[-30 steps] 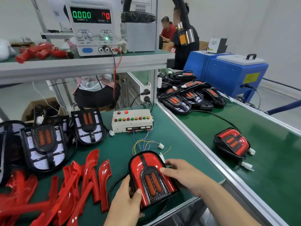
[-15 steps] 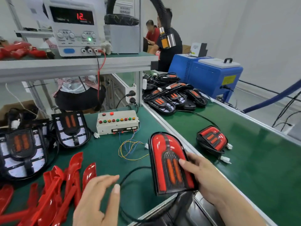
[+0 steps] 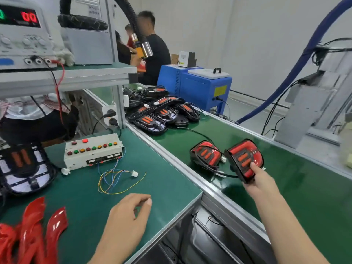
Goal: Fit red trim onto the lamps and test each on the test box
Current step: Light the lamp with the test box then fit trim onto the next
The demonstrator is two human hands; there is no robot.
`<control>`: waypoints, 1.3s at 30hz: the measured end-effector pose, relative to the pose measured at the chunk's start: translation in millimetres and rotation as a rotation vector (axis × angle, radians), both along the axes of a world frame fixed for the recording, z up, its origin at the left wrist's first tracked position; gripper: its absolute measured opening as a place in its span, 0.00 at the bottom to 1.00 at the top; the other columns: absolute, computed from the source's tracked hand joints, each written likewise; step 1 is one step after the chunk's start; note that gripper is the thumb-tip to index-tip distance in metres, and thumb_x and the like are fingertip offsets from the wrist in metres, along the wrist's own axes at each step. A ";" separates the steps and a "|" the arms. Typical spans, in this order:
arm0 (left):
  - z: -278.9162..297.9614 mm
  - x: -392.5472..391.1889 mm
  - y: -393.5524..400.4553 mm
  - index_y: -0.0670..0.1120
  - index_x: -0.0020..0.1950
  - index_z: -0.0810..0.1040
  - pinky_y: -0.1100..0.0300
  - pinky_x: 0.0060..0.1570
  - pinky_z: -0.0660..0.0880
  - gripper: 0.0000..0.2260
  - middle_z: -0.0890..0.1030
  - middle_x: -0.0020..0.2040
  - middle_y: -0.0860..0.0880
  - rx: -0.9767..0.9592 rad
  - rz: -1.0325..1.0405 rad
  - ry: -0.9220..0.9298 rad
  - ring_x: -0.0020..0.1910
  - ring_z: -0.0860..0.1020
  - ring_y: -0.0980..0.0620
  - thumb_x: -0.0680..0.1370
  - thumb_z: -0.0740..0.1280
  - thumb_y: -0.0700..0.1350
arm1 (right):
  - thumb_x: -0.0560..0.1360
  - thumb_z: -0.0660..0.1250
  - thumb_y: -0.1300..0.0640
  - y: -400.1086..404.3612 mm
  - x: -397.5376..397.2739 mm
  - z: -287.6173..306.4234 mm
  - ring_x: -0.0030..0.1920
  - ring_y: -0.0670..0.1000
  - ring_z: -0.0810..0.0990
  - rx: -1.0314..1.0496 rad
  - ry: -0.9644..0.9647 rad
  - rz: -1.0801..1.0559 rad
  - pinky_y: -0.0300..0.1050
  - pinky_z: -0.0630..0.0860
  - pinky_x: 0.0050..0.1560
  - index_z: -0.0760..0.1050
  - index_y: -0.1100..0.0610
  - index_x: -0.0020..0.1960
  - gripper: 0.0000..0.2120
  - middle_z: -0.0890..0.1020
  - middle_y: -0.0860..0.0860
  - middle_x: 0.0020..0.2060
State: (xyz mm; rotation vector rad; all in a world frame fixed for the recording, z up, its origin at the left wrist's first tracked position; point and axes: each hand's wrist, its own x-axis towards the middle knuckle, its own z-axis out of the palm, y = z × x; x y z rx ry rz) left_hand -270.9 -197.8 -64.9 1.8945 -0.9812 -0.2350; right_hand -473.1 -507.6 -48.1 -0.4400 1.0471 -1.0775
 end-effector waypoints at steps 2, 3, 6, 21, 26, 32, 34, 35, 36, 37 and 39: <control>-3.8 -7.8 -7.8 0.60 0.47 0.82 0.76 0.48 0.70 0.08 0.78 0.51 0.73 0.014 -0.044 -0.001 0.54 0.76 0.69 0.80 0.69 0.46 | 0.81 0.67 0.62 -3.0 -3.3 -18.6 0.49 0.57 0.83 0.058 -0.003 -0.017 0.55 0.79 0.51 0.73 0.61 0.66 0.14 0.81 0.61 0.64; -6.1 -10.8 -9.9 0.59 0.46 0.82 0.77 0.48 0.70 0.08 0.78 0.50 0.72 0.022 -0.058 -0.001 0.54 0.77 0.69 0.80 0.69 0.45 | 0.81 0.67 0.62 -3.7 -3.1 -25.9 0.49 0.57 0.83 0.072 0.014 -0.019 0.55 0.79 0.53 0.73 0.62 0.68 0.16 0.81 0.61 0.64; -11.6 -15.8 -10.4 0.58 0.44 0.83 0.77 0.49 0.71 0.09 0.82 0.45 0.66 0.045 -0.074 0.002 0.53 0.78 0.68 0.79 0.71 0.43 | 0.80 0.70 0.63 -6.4 2.4 -38.9 0.47 0.58 0.83 0.063 0.139 -0.010 0.57 0.79 0.52 0.73 0.65 0.67 0.18 0.82 0.62 0.60; -18.5 -10.2 15.3 0.60 0.39 0.84 0.80 0.46 0.70 0.15 0.81 0.42 0.69 0.110 -0.033 0.029 0.46 0.79 0.68 0.74 0.75 0.38 | 0.77 0.73 0.51 -44.0 -0.5 -41.2 0.40 0.57 0.80 -0.121 1.051 0.155 0.53 0.81 0.44 0.71 0.61 0.44 0.16 0.80 0.59 0.41; -18.4 -7.8 18.9 0.59 0.40 0.85 0.79 0.48 0.71 0.14 0.82 0.43 0.68 0.090 -0.047 0.023 0.47 0.79 0.67 0.76 0.74 0.38 | 0.79 0.67 0.42 -39.7 -1.2 -43.9 0.48 0.60 0.79 -0.127 1.208 0.276 0.53 0.80 0.47 0.75 0.64 0.58 0.24 0.79 0.62 0.54; -13.2 4.2 32.5 0.59 0.42 0.84 0.77 0.49 0.71 0.12 0.81 0.46 0.69 0.089 0.008 0.032 0.50 0.79 0.67 0.77 0.73 0.41 | 0.82 0.57 0.36 -30.6 -9.2 -36.7 0.49 0.63 0.78 -0.150 1.309 0.322 0.56 0.79 0.51 0.76 0.67 0.51 0.32 0.81 0.62 0.46; -9.4 8.8 40.8 0.59 0.44 0.85 0.77 0.49 0.70 0.10 0.81 0.46 0.69 0.079 0.033 0.025 0.50 0.79 0.66 0.78 0.72 0.42 | 0.81 0.55 0.35 -25.4 -8.8 -34.7 0.56 0.65 0.73 -0.198 1.376 0.223 0.57 0.75 0.52 0.76 0.69 0.57 0.35 0.77 0.67 0.57; -6.8 10.4 45.6 0.58 0.44 0.85 0.76 0.49 0.70 0.09 0.81 0.47 0.68 0.074 0.047 0.015 0.50 0.80 0.66 0.79 0.72 0.43 | 0.80 0.56 0.34 -21.5 -6.5 -32.9 0.59 0.67 0.73 -0.267 1.353 0.143 0.59 0.74 0.54 0.73 0.68 0.64 0.36 0.74 0.69 0.61; -4.0 12.2 51.1 0.58 0.46 0.85 0.75 0.50 0.70 0.08 0.81 0.47 0.68 0.069 0.064 0.006 0.51 0.80 0.65 0.79 0.71 0.45 | 0.77 0.57 0.31 -12.4 0.0 -31.2 0.61 0.69 0.74 -0.358 1.290 0.081 0.61 0.74 0.57 0.71 0.63 0.69 0.38 0.73 0.69 0.63; -1.9 14.9 57.9 0.57 0.47 0.85 0.74 0.50 0.70 0.06 0.82 0.48 0.67 0.065 0.086 0.001 0.52 0.79 0.65 0.80 0.70 0.46 | 0.74 0.58 0.27 -2.0 10.8 -28.3 0.62 0.69 0.75 -0.448 1.208 0.075 0.62 0.73 0.59 0.71 0.57 0.70 0.39 0.74 0.66 0.64; -0.2 22.2 74.5 0.54 0.50 0.85 0.72 0.51 0.70 0.06 0.83 0.47 0.63 0.078 0.131 -0.003 0.52 0.79 0.64 0.81 0.68 0.49 | 0.70 0.56 0.20 25.3 43.1 -24.5 0.61 0.63 0.78 -0.644 1.094 0.179 0.63 0.74 0.61 0.73 0.44 0.66 0.36 0.79 0.57 0.61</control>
